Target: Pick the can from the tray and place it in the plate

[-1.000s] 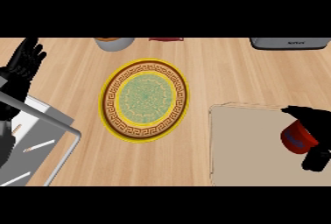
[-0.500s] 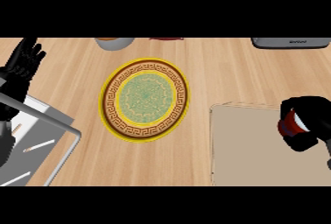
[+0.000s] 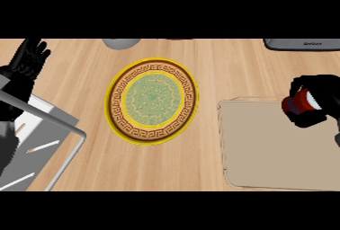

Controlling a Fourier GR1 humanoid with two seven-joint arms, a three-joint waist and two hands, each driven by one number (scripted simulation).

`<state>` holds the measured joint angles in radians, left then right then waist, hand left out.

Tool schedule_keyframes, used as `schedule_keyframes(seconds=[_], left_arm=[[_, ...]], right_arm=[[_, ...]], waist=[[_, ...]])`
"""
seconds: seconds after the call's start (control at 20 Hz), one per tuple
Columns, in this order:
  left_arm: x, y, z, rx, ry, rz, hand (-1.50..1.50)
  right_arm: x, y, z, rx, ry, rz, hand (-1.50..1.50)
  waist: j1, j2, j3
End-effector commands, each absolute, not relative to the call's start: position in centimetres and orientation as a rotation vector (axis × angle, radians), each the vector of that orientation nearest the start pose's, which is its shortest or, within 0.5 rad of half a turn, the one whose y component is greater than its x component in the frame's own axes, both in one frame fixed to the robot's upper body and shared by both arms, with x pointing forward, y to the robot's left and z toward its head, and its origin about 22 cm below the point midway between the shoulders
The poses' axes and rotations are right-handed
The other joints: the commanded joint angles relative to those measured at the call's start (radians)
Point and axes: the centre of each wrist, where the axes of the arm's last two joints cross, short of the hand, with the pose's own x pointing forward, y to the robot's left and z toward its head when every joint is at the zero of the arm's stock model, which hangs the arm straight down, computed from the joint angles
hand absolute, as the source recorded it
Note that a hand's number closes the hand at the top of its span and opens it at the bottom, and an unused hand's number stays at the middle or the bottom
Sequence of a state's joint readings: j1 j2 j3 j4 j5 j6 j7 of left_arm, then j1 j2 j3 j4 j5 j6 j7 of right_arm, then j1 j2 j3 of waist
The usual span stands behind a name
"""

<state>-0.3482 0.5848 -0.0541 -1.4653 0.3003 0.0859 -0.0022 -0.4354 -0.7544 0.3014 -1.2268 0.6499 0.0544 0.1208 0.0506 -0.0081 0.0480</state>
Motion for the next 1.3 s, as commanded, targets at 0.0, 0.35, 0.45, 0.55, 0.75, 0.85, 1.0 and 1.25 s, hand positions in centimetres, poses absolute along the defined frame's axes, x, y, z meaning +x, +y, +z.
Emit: schedule_keyframes(seconds=[0.0, 0.35, 0.45, 0.55, 0.75, 0.85, 1.0, 1.25], left_arm=[[31.2, 28.4, 11.0, 0.119, -1.769, -0.269, 0.00], [30.9, 29.2, 10.6, 0.140, -1.753, -0.239, 0.00], [30.3, 29.5, 9.7, 0.133, -1.754, -0.218, 0.00], [31.1, 29.7, 10.1, 0.126, -1.755, -0.219, 0.00], [29.8, 29.9, 9.1, 0.131, -1.738, -0.226, 0.00], [30.5, 29.5, 10.7, 0.149, -1.756, -0.231, 0.00], [30.6, 29.6, 9.5, 0.126, -1.732, -0.245, 0.00], [31.3, 29.9, 10.3, 0.120, -1.776, -0.256, 0.00]], right_arm=[[34.5, -34.1, 10.8, -0.969, -1.351, 1.194, 1.50], [35.5, -28.8, 14.6, -0.692, -1.757, 1.106, 1.50], [35.4, -27.6, 14.8, -0.563, -1.805, 1.085, 1.50], [36.2, -26.1, 16.7, -0.523, -1.859, 1.054, 1.50], [35.7, -24.7, 19.2, -0.449, -1.880, 1.102, 1.50], [35.2, -20.9, 18.2, -0.408, -1.878, 1.115, 1.50], [35.6, -18.0, 19.3, -0.392, -1.888, 1.116, 1.50], [35.8, -12.7, 19.5, -0.310, -1.879, 1.078, 1.50]], waist=[[-0.024, 0.012, -0.045], [-0.047, 0.002, -0.046], [-0.047, 0.001, -0.047], [-0.049, 0.007, -0.048], [-0.046, 0.000, -0.049], [-0.045, 0.000, -0.048], [-0.038, 0.005, -0.049], [-0.025, 0.009, -0.048]])
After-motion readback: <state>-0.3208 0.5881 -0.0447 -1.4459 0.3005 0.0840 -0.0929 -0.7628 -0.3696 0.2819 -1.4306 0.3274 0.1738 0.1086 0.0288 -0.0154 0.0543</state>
